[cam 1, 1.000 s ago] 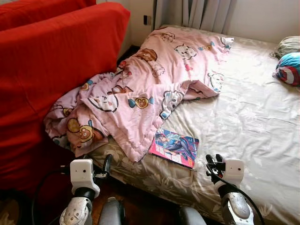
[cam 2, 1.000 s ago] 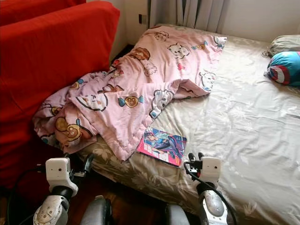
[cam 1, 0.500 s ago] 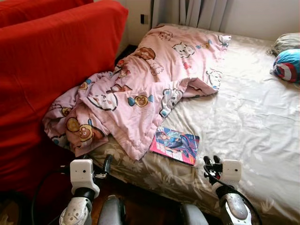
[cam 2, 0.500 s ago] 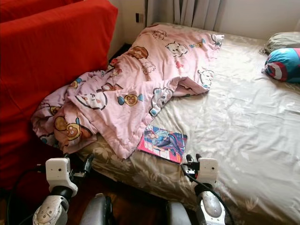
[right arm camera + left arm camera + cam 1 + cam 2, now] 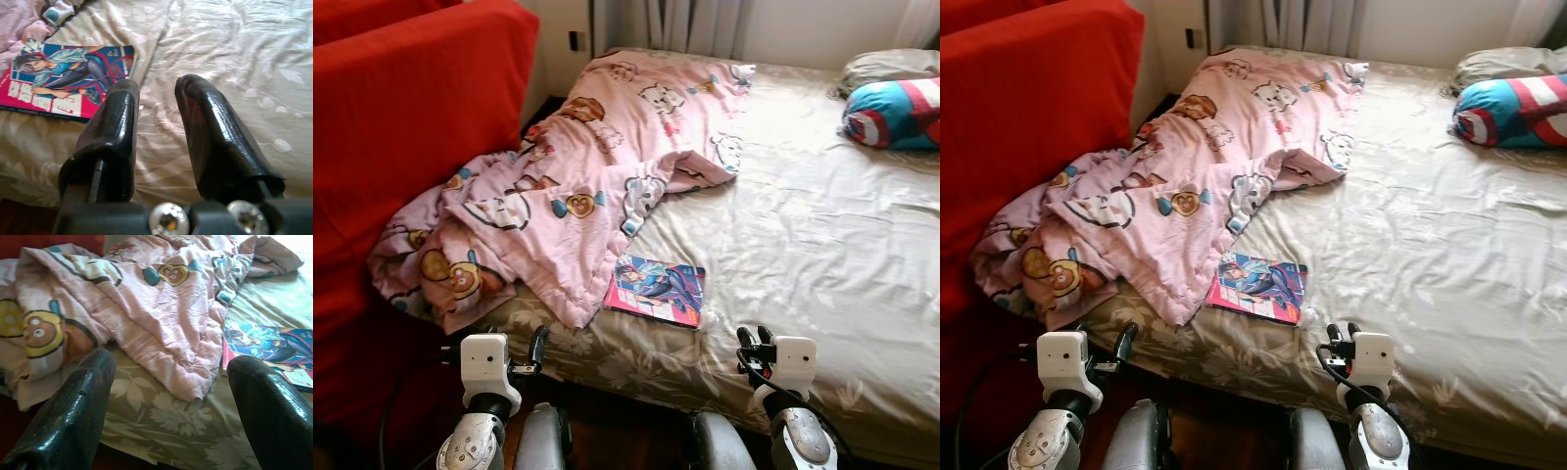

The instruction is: Clean up the room

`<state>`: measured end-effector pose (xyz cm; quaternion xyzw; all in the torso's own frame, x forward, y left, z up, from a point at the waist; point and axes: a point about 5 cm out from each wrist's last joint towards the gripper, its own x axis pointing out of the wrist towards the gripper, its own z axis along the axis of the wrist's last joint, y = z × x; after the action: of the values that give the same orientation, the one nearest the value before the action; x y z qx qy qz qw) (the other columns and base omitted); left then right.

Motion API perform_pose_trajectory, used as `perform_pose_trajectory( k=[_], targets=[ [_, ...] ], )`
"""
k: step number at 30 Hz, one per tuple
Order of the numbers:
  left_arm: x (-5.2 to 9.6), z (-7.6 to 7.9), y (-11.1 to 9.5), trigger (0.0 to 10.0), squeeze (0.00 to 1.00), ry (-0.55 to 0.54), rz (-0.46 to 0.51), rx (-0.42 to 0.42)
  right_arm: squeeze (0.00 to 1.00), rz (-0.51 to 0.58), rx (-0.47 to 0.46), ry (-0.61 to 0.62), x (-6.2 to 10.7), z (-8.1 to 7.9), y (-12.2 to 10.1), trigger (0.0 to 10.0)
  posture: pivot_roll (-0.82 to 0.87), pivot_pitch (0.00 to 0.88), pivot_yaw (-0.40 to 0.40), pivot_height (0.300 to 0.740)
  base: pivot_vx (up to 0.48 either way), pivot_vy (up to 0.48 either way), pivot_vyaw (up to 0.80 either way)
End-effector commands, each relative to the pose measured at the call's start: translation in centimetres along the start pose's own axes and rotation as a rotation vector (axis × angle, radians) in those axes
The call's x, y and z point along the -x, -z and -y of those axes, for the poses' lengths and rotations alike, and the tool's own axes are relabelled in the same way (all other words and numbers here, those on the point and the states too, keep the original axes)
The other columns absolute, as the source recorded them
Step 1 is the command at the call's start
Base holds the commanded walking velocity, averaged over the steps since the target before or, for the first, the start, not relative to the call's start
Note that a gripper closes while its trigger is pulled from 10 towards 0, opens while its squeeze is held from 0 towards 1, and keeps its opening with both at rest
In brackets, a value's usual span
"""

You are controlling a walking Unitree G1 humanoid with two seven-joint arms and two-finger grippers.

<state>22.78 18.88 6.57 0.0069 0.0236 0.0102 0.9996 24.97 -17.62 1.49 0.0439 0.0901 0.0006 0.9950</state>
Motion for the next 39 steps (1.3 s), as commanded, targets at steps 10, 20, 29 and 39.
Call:
perform_pose_trajectory(
  k=[10, 20, 29, 39],
  targets=[
    [-0.02, 0.32, -0.39, 10.0, 0.00, 0.021, 0.008, -0.008, 0.00, 0.002, 0.025, -0.033, 0.19, -0.35, 0.26, 10.0, -0.05, 0.131, -0.002, 0.609, 0.000, 0.000, 0.32],
    [-0.02, 0.37, -0.48, 10.0, 0.00, 0.024, 0.010, -0.014, 0.00, -0.017, 0.010, -0.033, 0.19, -0.42, 0.63, 10.0, -0.05, 0.142, 0.000, 0.609, 0.000, 0.000, 0.08],
    [0.01, 0.19, -0.64, 10.0, 0.00, 0.022, 0.012, -0.018, 0.00, -0.019, 0.016, -0.034, 0.19, -0.64, 0.65, 10.0, -0.05, 0.161, 0.007, 0.609, 0.199, 0.000, 0.00],
    [-0.02, 0.29, -0.73, 10.0, 0.00, 0.028, 0.011, -0.020, 0.00, 0.000, 0.010, -0.038, 0.34, -1.12, -0.05, 10.0, -0.04, 0.170, 0.012, 0.609, 0.289, 0.000, 0.04]
  ],
)
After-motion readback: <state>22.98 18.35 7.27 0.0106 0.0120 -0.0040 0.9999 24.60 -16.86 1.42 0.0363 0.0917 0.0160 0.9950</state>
